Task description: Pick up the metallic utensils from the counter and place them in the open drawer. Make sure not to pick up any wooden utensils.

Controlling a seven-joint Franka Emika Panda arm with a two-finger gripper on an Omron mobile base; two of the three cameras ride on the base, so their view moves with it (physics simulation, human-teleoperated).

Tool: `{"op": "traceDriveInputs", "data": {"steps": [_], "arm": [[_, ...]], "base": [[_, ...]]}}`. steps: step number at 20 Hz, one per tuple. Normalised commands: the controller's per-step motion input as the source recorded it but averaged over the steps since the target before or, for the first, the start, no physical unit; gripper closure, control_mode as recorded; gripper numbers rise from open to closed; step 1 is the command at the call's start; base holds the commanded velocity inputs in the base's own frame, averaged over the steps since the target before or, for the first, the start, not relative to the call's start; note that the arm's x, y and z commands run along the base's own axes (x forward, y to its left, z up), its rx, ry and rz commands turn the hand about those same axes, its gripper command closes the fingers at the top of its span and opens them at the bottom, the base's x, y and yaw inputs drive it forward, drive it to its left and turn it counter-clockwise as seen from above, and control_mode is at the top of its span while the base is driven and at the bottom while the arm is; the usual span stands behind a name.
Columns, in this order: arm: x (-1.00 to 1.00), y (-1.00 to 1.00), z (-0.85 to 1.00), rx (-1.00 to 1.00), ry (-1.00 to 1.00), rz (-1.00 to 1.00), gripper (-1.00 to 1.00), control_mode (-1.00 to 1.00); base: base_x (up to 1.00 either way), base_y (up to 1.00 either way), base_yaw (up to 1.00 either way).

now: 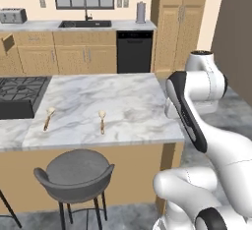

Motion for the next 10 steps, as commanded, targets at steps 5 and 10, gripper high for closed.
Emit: {"op": "traceDriveInputs", "data": {"steps": [5, 10], "arm": [[0.00, 0.00, 0.00, 0.00, 0.00, 0.00, 1.00, 1.00], [0.00, 0.00, 0.00, 0.00, 0.00, 0.00, 1.00, 1.00]], "base": [[-0.81, -1.00, 0.00], [-0.16, -1.00, 0.01]]}}
